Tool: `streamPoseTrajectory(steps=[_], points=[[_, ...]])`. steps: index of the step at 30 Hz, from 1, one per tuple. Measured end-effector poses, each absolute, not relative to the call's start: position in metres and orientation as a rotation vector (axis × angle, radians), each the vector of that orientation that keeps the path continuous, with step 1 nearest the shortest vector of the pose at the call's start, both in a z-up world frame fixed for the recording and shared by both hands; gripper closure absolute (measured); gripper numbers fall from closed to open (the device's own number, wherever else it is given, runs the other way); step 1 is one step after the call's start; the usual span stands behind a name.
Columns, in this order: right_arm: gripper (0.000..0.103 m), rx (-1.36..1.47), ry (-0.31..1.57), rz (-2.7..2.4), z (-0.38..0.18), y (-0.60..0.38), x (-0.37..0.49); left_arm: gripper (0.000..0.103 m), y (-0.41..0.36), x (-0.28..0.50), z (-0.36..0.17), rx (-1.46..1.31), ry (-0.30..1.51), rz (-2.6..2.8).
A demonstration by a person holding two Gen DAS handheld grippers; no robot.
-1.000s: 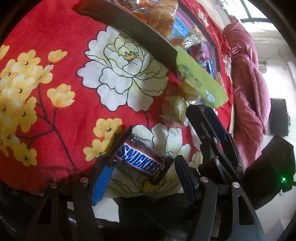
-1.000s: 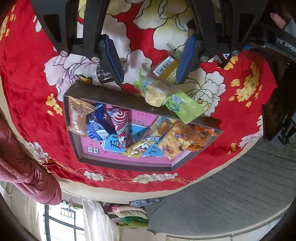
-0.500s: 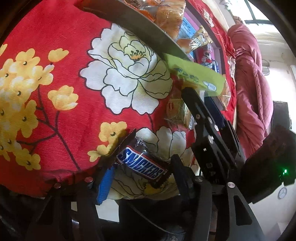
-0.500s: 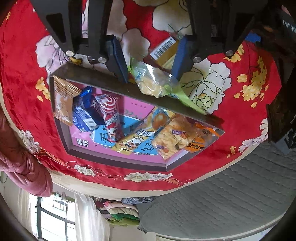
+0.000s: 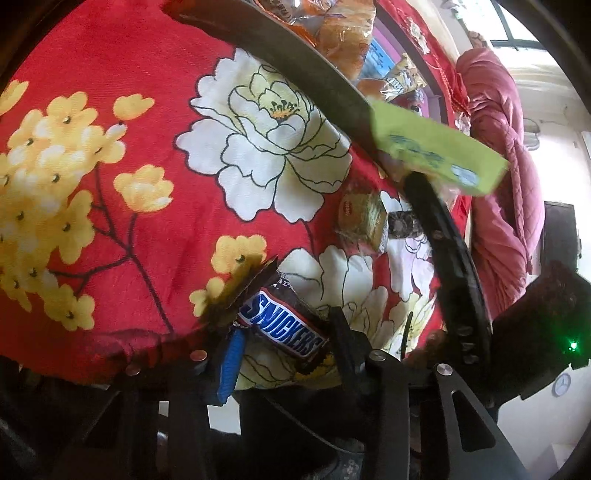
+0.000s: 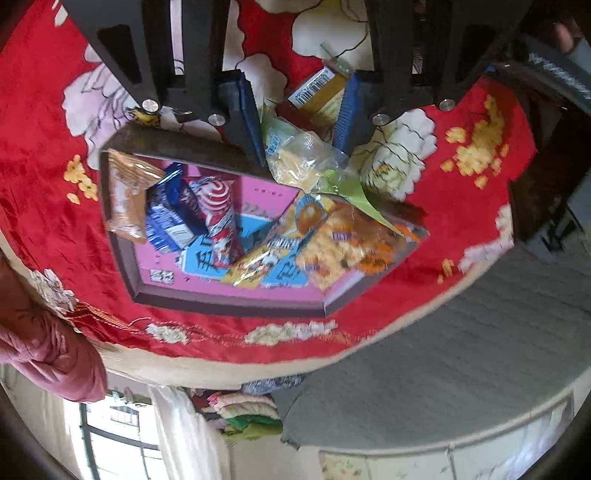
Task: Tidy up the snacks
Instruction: 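Grasp the Snickers bar with the left tool while the right grasps the green packet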
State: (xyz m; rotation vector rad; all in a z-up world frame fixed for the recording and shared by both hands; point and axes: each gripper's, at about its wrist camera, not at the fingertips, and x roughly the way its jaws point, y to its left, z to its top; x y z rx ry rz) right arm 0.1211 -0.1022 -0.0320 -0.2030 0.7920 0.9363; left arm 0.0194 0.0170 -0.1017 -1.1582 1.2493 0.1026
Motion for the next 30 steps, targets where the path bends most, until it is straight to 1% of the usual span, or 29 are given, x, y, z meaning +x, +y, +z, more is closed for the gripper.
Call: streamPoseTrajectory(steps=[3, 4, 5, 6, 10, 15, 16, 18, 19, 20, 27, 29, 30], points=[[0.065, -0.127, 0.770, 0.935, -0.020, -0.114, 0.123, 0.059, 0.017, 0.015, -0.095, -1.156, 1.243, 0.101], [0.065, -0.105, 0.764, 0.935, -0.017, -0.117, 0.124, 0.064, 0.018, 0.012, -0.093, -1.147, 1.237, 0.106], [0.065, -0.083, 0.758, 0.933, -0.014, -0.120, 0.125, 0.076, 0.019, 0.012, -0.088, -1.132, 1.224, 0.106], [0.065, -0.070, 0.756, 0.933, -0.012, -0.121, 0.126, 0.081, 0.020, 0.012, -0.084, -1.124, 1.213, 0.100], [0.065, -0.027, 0.755, 0.928, -0.009, -0.127, 0.129, 0.081, 0.017, 0.019, -0.066, -1.028, 1.169, 0.085], [0.065, -0.027, 0.759, 0.925, -0.009, -0.126, 0.130, 0.082, 0.017, 0.021, -0.075, -1.032, 1.212, 0.081], [0.065, -0.027, 0.759, 0.927, -0.010, -0.126, 0.130, 0.081, 0.017, 0.021, -0.077, -1.048, 1.212, 0.079], [0.065, -0.027, 0.758, 0.927, -0.009, -0.126, 0.130, 0.072, 0.018, 0.022, -0.079, -1.086, 1.200, 0.057], [0.065, -0.028, 0.759, 0.926, -0.009, -0.126, 0.130, 0.058, 0.017, 0.023, -0.079, -1.088, 1.200, 0.059], [0.065, -0.027, 0.759, 0.926, -0.009, -0.127, 0.130, 0.048, 0.018, 0.023, -0.081, -1.095, 1.199, 0.065], [0.065, -0.026, 0.759, 0.924, -0.010, -0.127, 0.128, 0.048, 0.009, 0.040, -0.085, -1.069, 1.212, 0.107], [0.065, -0.024, 0.759, 0.926, -0.010, -0.127, 0.128, 0.050, 0.007, 0.044, -0.086, -1.042, 1.225, 0.125], [0.065, -0.027, 0.758, 0.924, -0.011, -0.126, 0.128, 0.053, 0.007, 0.045, -0.086, -1.029, 1.228, 0.130]])
